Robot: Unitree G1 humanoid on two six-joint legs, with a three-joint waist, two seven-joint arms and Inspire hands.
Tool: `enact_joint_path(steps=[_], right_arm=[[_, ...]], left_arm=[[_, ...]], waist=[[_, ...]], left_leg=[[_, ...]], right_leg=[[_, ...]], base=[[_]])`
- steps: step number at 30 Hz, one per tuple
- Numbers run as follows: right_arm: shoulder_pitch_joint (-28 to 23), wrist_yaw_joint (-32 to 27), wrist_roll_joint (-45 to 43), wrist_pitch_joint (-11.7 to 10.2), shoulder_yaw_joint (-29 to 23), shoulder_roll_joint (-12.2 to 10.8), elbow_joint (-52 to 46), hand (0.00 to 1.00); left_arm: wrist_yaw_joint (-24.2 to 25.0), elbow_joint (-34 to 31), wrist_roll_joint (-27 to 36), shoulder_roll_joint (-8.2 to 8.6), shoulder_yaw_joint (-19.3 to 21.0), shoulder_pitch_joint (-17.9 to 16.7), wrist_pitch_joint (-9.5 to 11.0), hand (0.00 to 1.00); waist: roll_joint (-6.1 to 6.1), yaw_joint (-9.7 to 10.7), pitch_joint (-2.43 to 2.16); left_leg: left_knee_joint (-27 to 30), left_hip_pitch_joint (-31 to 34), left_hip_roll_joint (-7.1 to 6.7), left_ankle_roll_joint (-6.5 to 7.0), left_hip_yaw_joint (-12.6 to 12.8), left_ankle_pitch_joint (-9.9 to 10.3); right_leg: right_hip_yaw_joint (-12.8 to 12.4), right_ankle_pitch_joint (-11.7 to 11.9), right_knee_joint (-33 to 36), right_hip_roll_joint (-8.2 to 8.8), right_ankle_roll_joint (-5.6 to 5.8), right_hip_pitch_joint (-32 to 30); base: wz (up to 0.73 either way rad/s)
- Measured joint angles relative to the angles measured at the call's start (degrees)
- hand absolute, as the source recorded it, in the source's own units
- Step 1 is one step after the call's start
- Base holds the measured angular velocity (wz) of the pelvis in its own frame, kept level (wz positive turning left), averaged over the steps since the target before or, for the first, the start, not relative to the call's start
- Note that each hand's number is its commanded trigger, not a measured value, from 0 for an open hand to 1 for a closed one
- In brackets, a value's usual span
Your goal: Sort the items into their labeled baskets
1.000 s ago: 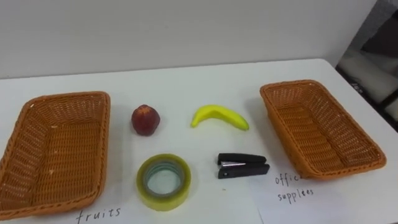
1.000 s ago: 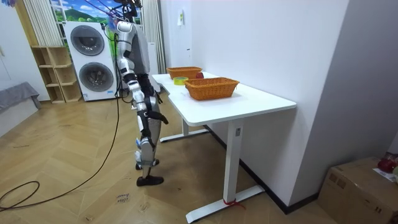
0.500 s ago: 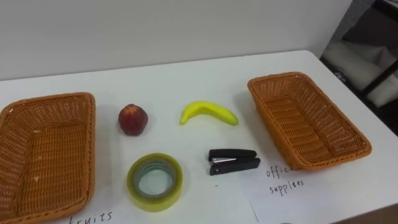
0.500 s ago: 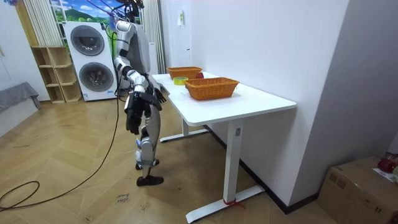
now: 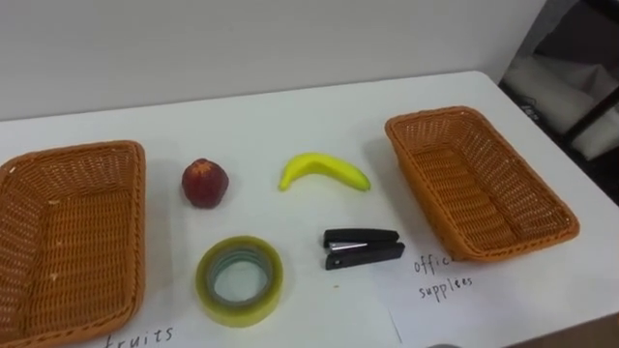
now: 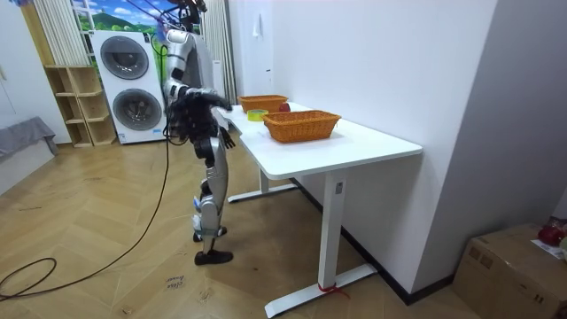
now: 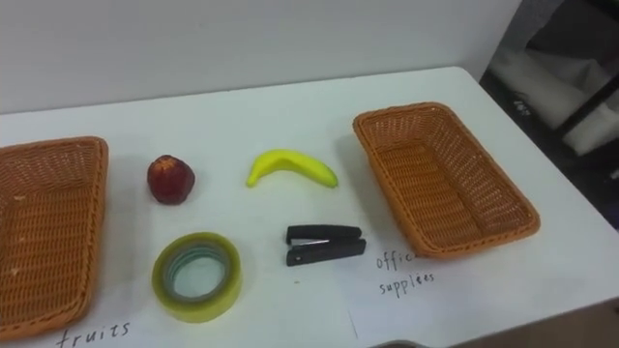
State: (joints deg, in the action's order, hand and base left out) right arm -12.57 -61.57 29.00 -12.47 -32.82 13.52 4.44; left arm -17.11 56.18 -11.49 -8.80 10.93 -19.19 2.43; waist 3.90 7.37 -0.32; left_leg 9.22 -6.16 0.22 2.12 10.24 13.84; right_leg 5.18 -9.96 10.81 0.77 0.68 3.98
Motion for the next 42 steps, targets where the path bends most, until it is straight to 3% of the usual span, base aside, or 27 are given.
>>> enact_joint_path(steps=[5,11,19,21,28,30,34,36,42], right_arm=[[0.25,-1.38,-6.8,-0.15,0.65,1.27,-8.82,0.0],[3.09,-0.56,-13.47,-0.14,2.24,4.59,-11.14,0.0],[7.27,3.06,-13.82,-0.78,5.08,5.3,-21.33,0.0],[7.93,5.17,-13.82,-0.7,6.34,5.31,-21.39,0.0],[12.59,11.98,-15.13,-0.18,6.99,5.61,-23.36,0.0],[13.7,12.99,-15.88,0.09,8.59,7.11,-23.38,0.0],[13.89,16.82,-18.92,0.36,11.97,7.92,-23.41,0.0],[13.91,19.01,-21.08,0.92,13.7,8.08,-23.41,0.0],[16.11,25.66,-27.32,3.3,15.96,8.97,-23.4,0.0]], left_arm=[[0.0,2.0,0.14,-0.94,-2.21,1.86,-0.05,0.0],[0.13,4.56,0.1,-1.21,-3.24,2.7,0.14,0.0],[0.36,6.96,-0.02,-1.37,-4.43,2.94,0.07,0.0],[0.36,7.56,-0.57,-1.3,-4.4,3.11,0.04,0.0],[1.29,7.95,-3.31,-1.3,-4.29,3.14,-0.96,0.0],[1.56,7.88,-4.38,-1.26,-4.32,3.15,-1.24,0.0],[1.55,7.9,-4.44,-1.28,-4.25,3.54,-1.27,0.0],[1.56,7.98,-4.75,-1.27,-4.05,3.92,-1.3,0.0],[3.07,7.9,-7.31,-1.29,-3.81,4.91,-3.38,0.0]], waist=[[0.17,-1.63,0.41],[0.83,-2.41,0.45],[0.95,-4.5,0.3],[1.19,-5.09,0.58],[1.19,-5.46,0.64],[1.05,-6.05,0.54],[0.69,-6.45,0.65],[0.58,-7.62,0.7],[0.97,-7.93,0.54]], left_leg=[[0.08,0.02,-0.01,0.0,-0.11,0.0],[0.08,0.22,0.04,0.0,-0.28,0.0],[0.21,0.45,0.08,-0.01,-0.14,-0.01],[0.26,0.06,0.07,-0.01,-0.26,-0.01],[0.46,0.49,0.01,0.0,-1.59,-0.01],[0.46,0.35,0.06,-0.07,-1.78,-0.05],[0.41,-0.85,0.14,-0.14,-2.39,-0.1],[0.38,-0.97,0.26,-0.14,-2.44,-0.1],[0.29,-0.21,0.31,-0.11,-2.67,-0.12]], right_leg=[[0.04,0.0,-0.01,-0.02,0.0,-0.02],[0.6,0.0,-0.1,-0.04,0.0,-0.2],[1.18,0.0,-0.19,0.02,0.0,-0.38],[1.14,0.0,-0.21,0.03,0.0,0.05],[2.24,0.0,-0.21,0.14,0.0,0.2],[2.65,0.0,-0.25,0.12,0.0,0.42],[2.95,0.0,-0.28,0.09,0.01,1.77],[3.08,0.0,-0.26,0.11,0.01,1.88],[3.74,0.0,-0.27,0.26,0.01,1.48]], base=[[0.0],[0.0],[0.0],[0.0],[0.07],[0.07],[0.08],[0.02],[0.02]])
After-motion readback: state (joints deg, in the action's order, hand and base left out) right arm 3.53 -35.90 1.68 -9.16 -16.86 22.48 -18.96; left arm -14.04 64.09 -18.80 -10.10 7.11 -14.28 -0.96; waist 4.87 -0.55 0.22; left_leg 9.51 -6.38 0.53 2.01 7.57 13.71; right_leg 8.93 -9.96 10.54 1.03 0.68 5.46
